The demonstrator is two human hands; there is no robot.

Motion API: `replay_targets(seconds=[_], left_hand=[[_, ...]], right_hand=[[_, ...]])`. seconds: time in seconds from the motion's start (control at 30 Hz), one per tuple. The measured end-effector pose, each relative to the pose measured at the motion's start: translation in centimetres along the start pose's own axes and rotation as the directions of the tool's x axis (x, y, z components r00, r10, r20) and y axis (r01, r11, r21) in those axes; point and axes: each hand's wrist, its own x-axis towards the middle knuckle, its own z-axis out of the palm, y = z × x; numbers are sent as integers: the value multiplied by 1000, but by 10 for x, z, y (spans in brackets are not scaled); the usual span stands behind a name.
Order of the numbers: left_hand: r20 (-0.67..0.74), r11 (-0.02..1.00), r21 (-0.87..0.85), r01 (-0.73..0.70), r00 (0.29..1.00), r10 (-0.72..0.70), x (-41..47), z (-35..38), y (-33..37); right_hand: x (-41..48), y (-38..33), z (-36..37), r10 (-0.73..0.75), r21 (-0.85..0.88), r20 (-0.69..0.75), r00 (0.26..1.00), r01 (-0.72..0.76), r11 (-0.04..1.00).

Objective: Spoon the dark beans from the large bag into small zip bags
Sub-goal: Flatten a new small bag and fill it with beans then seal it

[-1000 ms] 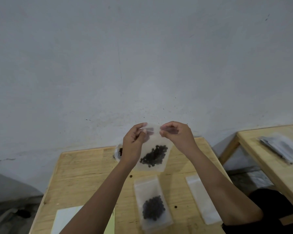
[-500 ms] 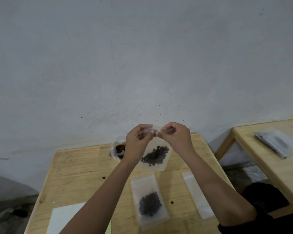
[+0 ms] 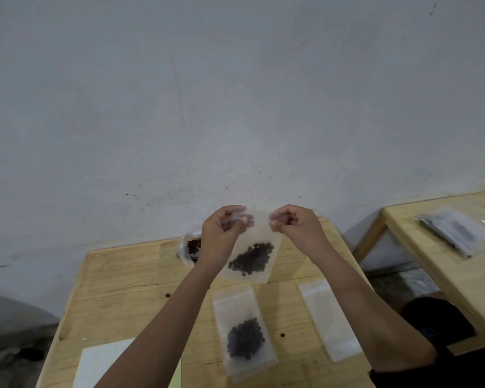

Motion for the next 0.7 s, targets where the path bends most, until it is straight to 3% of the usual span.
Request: replay_targets(seconds=[0.5,0.7], left_hand=[[8,1000,-15,-25,1000,25,-3,-15,-13],[53,998,44,54,997,-57,-20,-19,-31]], right_hand=[[2,11,15,21,253,-42,999,-9,967],[2,21,23,99,367,-168,981,-30,930]])
